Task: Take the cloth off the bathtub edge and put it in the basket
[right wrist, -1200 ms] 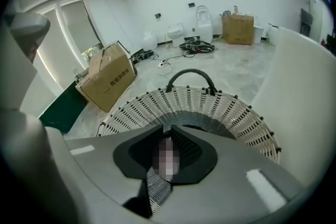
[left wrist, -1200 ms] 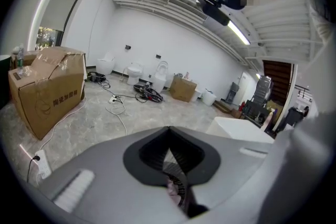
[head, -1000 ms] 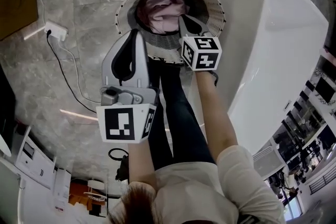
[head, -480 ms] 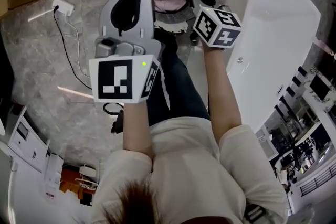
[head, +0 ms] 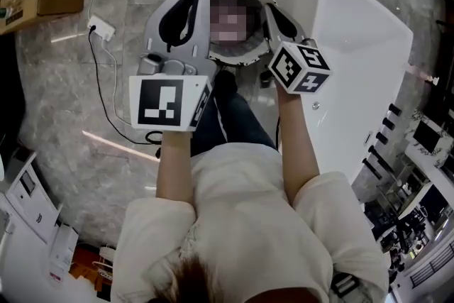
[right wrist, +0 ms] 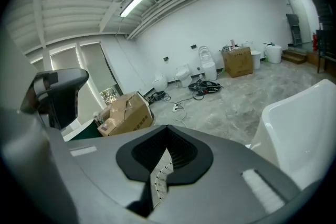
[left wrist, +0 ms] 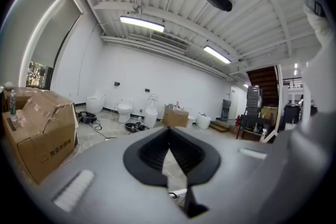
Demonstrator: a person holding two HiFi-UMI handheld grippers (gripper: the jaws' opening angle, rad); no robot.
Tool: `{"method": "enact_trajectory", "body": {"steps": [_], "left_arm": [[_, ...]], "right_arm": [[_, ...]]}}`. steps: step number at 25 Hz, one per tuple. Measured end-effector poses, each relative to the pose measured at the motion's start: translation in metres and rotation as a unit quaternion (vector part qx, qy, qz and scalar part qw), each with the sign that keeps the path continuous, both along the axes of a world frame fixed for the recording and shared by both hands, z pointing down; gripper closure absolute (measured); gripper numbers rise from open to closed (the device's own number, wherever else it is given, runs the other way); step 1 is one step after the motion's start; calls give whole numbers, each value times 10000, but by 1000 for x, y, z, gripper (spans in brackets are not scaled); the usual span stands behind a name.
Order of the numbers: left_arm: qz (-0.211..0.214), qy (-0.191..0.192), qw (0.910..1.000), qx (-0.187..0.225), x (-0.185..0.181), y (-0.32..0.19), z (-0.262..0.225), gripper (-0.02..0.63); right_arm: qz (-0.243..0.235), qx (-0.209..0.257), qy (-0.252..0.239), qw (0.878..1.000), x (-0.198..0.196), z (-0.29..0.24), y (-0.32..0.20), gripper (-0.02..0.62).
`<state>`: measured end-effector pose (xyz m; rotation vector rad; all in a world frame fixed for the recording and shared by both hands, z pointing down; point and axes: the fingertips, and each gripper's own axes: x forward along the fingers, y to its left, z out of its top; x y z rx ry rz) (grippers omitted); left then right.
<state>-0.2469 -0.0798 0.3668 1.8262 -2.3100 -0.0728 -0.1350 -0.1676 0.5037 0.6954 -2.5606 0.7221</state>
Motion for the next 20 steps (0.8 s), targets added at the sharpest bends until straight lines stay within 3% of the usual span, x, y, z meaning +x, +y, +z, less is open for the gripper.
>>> {"method": "enact_trajectory", "body": {"steps": [10,20], "left_arm": [[250,-239,9982,494,5,-8,-79,592],[675,-481,9922,929,30,-5,-136,592]], "right_arm": [[-229,710,-301,9968,-3,-100,-8,597],[-182,1193,-737,9900,21,-178,-4,597]]}}
